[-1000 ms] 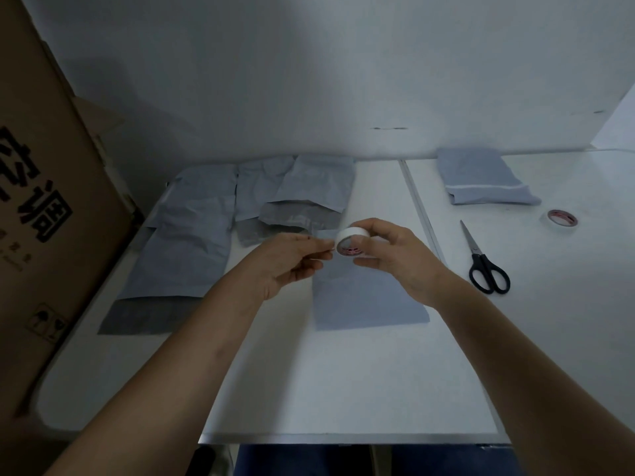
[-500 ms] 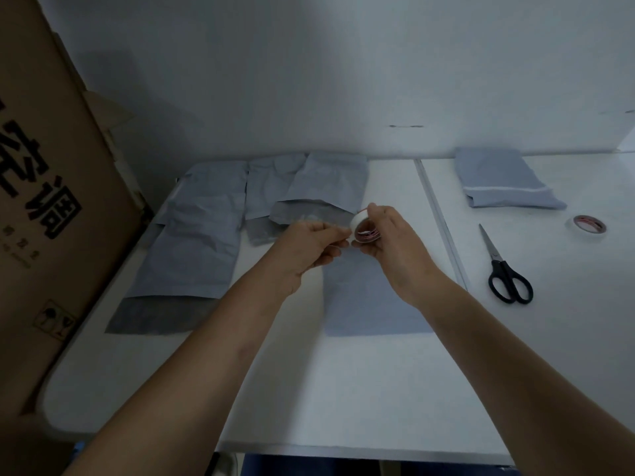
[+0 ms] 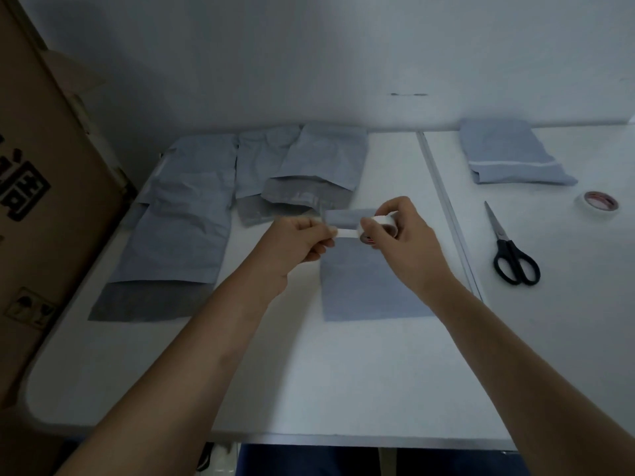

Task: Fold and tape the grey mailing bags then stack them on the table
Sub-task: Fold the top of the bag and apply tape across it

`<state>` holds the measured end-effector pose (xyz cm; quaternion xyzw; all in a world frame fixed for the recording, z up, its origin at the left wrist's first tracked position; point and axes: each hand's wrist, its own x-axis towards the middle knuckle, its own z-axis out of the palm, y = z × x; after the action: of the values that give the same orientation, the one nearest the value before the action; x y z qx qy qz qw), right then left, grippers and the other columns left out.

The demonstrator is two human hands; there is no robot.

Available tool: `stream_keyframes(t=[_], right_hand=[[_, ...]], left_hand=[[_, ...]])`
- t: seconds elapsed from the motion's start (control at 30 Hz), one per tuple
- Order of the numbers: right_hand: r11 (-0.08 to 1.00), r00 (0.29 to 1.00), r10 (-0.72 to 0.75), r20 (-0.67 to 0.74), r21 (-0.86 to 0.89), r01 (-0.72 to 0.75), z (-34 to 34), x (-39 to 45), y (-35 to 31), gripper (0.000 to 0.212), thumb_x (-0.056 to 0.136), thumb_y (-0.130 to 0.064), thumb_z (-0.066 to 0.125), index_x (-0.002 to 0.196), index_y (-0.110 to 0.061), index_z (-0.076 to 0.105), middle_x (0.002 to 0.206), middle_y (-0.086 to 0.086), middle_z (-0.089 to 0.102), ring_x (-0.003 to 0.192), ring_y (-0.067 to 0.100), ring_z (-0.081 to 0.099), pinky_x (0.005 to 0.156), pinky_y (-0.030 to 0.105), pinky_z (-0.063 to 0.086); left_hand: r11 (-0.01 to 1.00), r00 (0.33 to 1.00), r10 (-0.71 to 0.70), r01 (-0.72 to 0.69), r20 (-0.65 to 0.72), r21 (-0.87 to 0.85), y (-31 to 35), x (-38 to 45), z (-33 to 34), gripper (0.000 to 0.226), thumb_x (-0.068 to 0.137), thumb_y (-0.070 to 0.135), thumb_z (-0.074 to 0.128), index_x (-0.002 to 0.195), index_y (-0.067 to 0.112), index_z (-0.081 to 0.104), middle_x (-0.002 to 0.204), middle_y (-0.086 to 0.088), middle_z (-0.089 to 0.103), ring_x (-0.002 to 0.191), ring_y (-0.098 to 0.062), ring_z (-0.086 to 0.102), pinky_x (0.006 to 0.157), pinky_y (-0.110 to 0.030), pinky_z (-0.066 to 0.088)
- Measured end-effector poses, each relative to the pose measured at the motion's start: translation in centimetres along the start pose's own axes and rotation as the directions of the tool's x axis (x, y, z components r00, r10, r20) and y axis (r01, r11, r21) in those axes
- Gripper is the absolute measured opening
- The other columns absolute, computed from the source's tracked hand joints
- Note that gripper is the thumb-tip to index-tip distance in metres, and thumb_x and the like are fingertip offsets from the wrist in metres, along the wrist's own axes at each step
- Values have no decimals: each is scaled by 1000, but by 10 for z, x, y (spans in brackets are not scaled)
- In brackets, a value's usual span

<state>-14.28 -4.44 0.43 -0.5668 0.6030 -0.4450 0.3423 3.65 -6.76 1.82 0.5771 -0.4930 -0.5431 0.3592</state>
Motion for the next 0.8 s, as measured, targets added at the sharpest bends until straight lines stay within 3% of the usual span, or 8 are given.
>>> stream_keyframes(t=[0.1,0.2,0.27,0.3,0.4,0.5,0.67,0.8], right_hand=[[993,1000,-13,-10,-120,11,-4,-4,4,25,88,-42,62,96,-20,54,84,2,70,78,16,64,61,17,45],[992,999,18,33,-122,-14,-3,-2,7,31,97,-43,49,90,-13,57,83,2,65,80,19,61,71,27,48],[996,999,15,42,-91,-11,0,1,10,38,101,-40,40,84,-9,55,80,7,64,78,22,60,76,37,48],[994,999,5,44,-105,-1,2,1,11,38,101,-40,39,82,-10,54,77,6,62,75,20,59,74,36,47],[989,998,-23,58,-143,31,7,2,16,28,99,-37,47,88,-14,58,77,-5,61,73,7,57,64,16,41],[990,999,-44,32,-135,48,12,1,21,23,97,-35,52,93,-14,58,81,-8,60,74,-1,56,62,7,38],[990,998,-70,3,-120,70,17,-4,35,16,97,-33,53,96,-18,57,87,-7,62,80,-4,57,67,4,38],[990,993,-116,17,-83,117,19,-7,38,16,96,-28,55,94,-13,59,76,-17,62,78,-13,58,69,6,41]], left_hand=[[999,999,-27,28,29,-30,-8,-1,2,10,86,18,69,84,9,71,74,0,71,66,-7,62,70,-23,52],[994,994,-70,77,87,-83,-13,-2,5,16,90,17,66,96,2,69,85,-8,74,77,-15,69,76,-25,57],[989,989,-97,108,109,-102,-15,-3,6,17,93,15,62,99,0,66,91,-12,74,80,-18,71,72,-23,57],[988,988,-108,119,110,-99,-16,-3,6,17,94,14,60,100,-1,64,93,-13,74,80,-19,71,71,-23,58],[990,988,-123,129,92,-55,-20,-1,6,13,96,13,57,96,1,62,94,-14,73,82,-21,72,73,-25,59],[992,991,-121,122,59,-10,-26,2,4,14,94,14,59,95,0,63,92,-13,74,82,-20,72,74,-26,59],[994,996,-84,83,14,71,-33,5,3,13,91,14,63,91,2,66,87,-8,75,82,-20,72,79,-29,58],[991,999,-51,53,-17,122,-35,6,4,13,89,17,67,88,5,68,84,-5,75,81,-19,72,81,-32,58]])
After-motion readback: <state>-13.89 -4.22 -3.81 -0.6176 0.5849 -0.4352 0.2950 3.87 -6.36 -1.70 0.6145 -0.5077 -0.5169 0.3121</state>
